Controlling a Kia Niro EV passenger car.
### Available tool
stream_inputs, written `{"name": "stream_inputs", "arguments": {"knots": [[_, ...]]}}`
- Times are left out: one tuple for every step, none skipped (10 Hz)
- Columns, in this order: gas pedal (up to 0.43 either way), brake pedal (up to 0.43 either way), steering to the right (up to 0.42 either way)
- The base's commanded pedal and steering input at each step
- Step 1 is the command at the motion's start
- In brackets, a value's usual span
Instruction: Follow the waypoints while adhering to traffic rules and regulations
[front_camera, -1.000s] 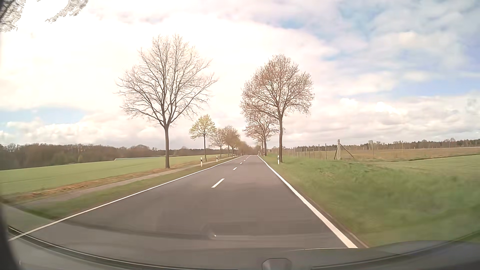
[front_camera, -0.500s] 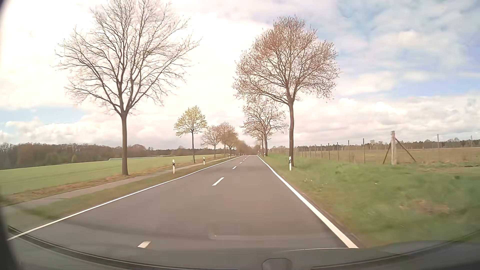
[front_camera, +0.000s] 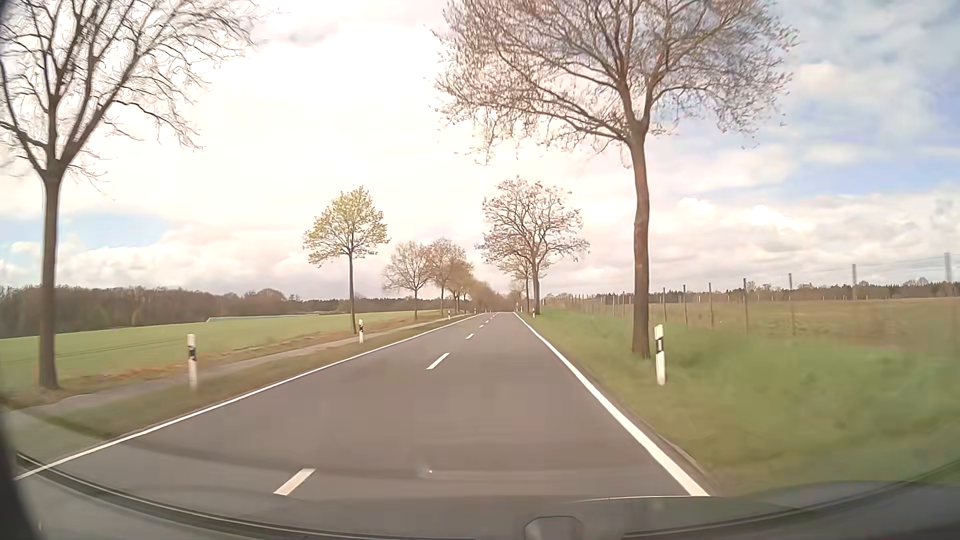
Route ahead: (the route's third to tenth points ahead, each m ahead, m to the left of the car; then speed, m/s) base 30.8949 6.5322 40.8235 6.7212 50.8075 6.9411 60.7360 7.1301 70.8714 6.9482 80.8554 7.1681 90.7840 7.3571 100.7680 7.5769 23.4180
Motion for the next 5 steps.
{"name": "stream_inputs", "arguments": {"knots": [[0.138,0.0,-0.003],[0.118,0.0,-0.003],[0.11,0.0,-0.002],[0.11,0.0,-0.002],[0.118,0.0,-0.003]]}}
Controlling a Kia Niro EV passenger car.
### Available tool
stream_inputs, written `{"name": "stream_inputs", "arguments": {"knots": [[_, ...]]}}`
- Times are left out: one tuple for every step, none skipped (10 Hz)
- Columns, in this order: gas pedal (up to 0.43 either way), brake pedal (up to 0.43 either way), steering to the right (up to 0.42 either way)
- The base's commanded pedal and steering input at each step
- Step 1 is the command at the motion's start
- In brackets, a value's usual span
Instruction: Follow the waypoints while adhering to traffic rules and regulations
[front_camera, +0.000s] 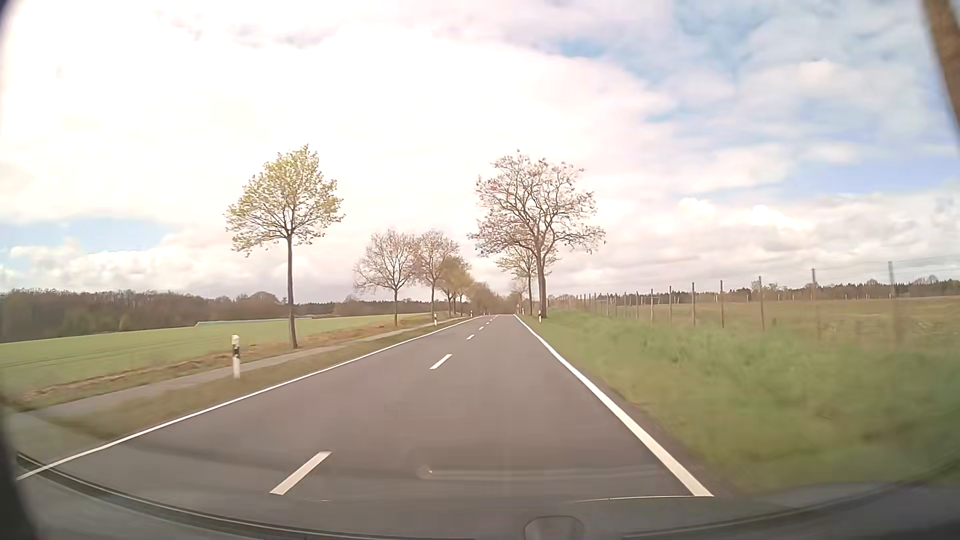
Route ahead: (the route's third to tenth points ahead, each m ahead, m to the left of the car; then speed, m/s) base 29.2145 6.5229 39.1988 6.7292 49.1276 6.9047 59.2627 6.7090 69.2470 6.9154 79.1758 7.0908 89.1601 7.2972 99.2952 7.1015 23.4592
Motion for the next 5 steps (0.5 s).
{"name": "stream_inputs", "arguments": {"knots": [[0.118,0.0,-0.003],[0.118,0.0,-0.004],[0.118,0.0,-0.004],[0.118,0.0,-0.004],[0.118,0.0,-0.004]]}}
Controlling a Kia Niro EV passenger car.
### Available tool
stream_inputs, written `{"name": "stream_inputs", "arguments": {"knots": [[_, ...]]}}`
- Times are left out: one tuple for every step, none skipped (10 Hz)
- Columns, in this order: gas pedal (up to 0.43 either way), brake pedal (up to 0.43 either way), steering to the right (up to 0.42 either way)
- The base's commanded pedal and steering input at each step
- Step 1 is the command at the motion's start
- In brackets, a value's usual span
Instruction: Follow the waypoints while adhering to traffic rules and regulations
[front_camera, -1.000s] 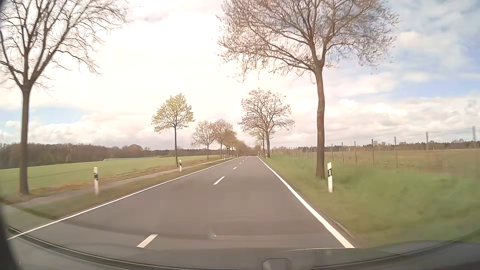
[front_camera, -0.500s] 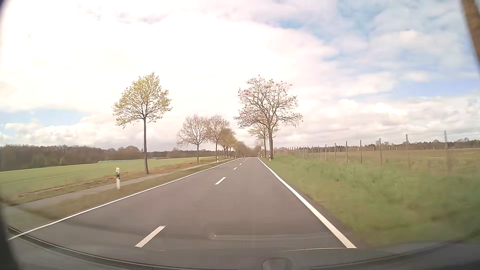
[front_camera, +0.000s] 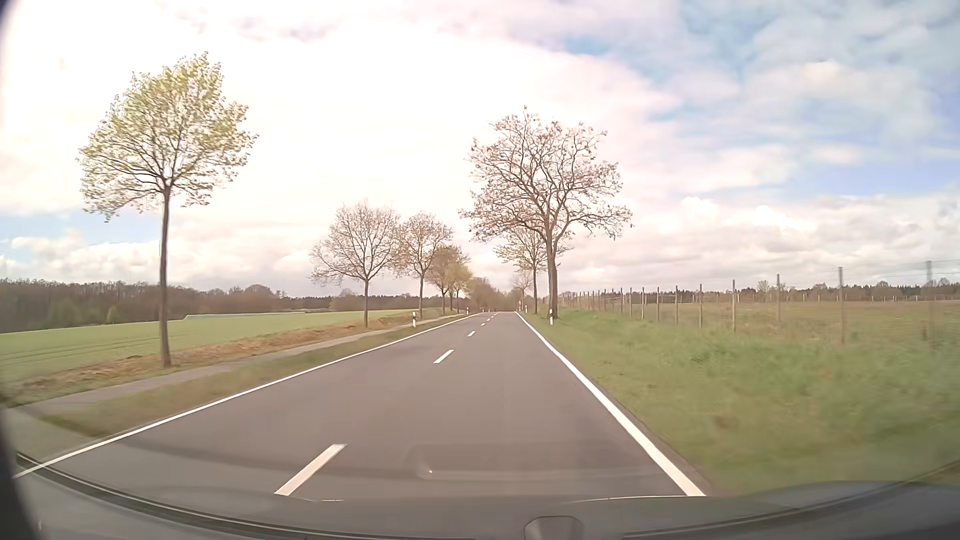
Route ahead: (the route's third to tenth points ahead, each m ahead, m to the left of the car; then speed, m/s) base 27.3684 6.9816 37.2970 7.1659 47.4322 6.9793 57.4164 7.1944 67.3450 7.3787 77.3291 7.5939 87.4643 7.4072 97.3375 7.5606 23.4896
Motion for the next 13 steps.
{"name": "stream_inputs", "arguments": {"knots": [[0.11,0.0,-0.004],[0.11,0.0,-0.004],[0.11,0.0,-0.002],[0.11,0.0,-0.002],[0.11,0.0,-0.001],[0.11,0.0,-0.001],[0.079,0.0,-0.001],[0.067,0.0,-0.001],[0.067,0.0,-0.002],[0.079,0.0,-0.002],[0.079,0.0,-0.002],[0.079,0.0,-0.002],[0.079,0.0,-0.002]]}}
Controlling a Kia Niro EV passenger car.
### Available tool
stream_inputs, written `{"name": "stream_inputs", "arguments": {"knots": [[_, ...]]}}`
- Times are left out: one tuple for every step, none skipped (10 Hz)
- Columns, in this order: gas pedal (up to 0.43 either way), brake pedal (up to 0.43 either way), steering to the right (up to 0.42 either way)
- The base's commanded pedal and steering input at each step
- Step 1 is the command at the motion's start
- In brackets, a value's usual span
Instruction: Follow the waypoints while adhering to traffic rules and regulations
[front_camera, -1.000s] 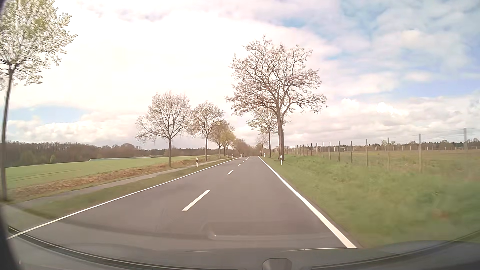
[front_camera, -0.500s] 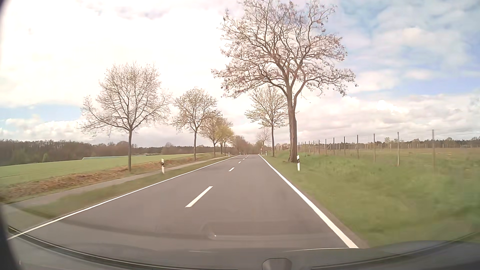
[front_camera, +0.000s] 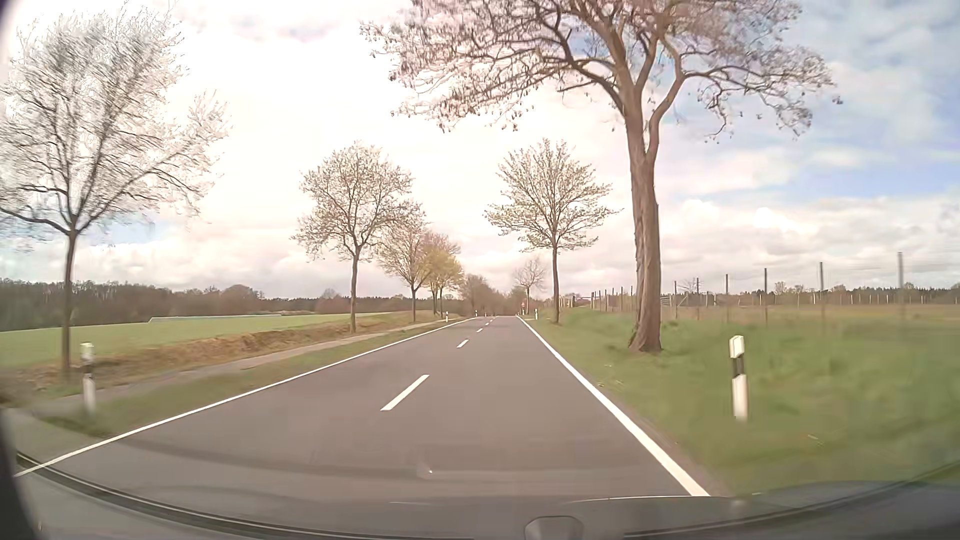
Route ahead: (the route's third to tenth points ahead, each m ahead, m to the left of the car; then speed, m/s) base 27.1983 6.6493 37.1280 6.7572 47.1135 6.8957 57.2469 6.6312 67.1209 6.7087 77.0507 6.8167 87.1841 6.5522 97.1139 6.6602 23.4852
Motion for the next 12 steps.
{"name": "stream_inputs", "arguments": {"knots": [[0.079,0.0,-0.004],[0.079,0.0,-0.004],[0.079,0.0,-0.003],[0.079,0.0,-0.003],[0.079,0.0,-0.003],[0.079,0.0,-0.003],[0.079,0.0,-0.003],[0.079,0.0,-0.003],[0.067,0.0,-0.002],[0.067,0.0,0.0],[0.067,0.0,0.001],[0.067,0.0,0.001]]}}
